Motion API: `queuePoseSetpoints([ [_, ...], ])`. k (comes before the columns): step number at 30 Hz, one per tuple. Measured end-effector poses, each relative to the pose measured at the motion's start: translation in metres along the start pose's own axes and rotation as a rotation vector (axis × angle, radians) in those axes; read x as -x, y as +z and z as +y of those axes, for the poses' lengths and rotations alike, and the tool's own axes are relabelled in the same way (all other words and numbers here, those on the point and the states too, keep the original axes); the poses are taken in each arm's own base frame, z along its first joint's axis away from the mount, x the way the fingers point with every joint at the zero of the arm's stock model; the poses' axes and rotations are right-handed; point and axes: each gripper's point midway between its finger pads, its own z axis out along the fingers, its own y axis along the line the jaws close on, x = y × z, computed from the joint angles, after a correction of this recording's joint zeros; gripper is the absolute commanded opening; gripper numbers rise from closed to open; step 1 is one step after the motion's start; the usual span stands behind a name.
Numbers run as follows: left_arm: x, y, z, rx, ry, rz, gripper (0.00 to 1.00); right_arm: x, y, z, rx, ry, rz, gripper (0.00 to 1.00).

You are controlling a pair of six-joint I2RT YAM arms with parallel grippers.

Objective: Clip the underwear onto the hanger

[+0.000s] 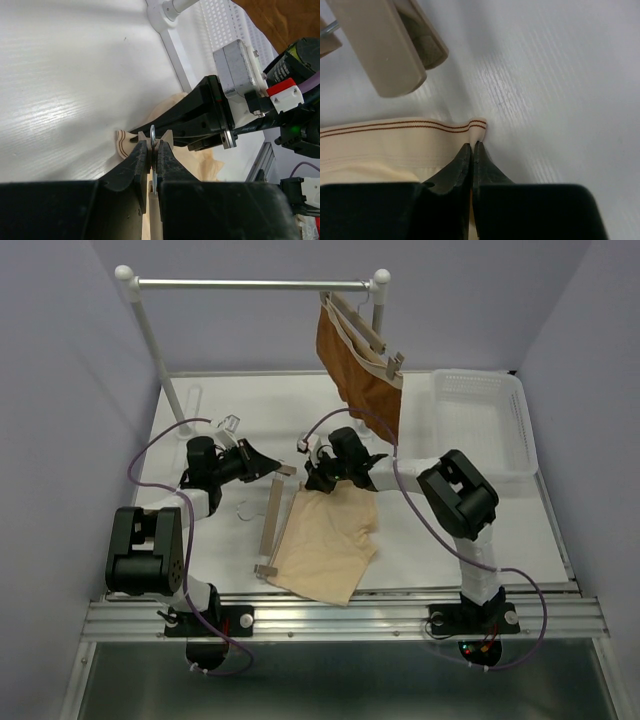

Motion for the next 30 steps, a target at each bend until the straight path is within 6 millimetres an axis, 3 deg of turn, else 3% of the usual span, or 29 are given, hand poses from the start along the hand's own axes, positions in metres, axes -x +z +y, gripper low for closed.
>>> queuePoseSetpoints([
  [4,0.0,0.0,-0.001,-0.005,0.002,0.002,0.0,-0.001,-0.011,0.008,-0.006,0.032,-0.009,0.01],
  [10,0.0,-0.001,-0.007,-0.036,0.013,0.009,0.0,0.016,-0.03,0.024,0.019,0.042,-0.087,0.01],
  [20,0.003,-0.002,-0.024,-0.127,0.046,0.011,0.0,0.037,-0.033,0.031,0.054,0.058,-0.161,0.01],
  [30,0.006,-0.002,-0.029,-0.154,0.049,0.006,0.0,0.061,-0.039,0.034,0.069,0.061,-0.234,0.01],
])
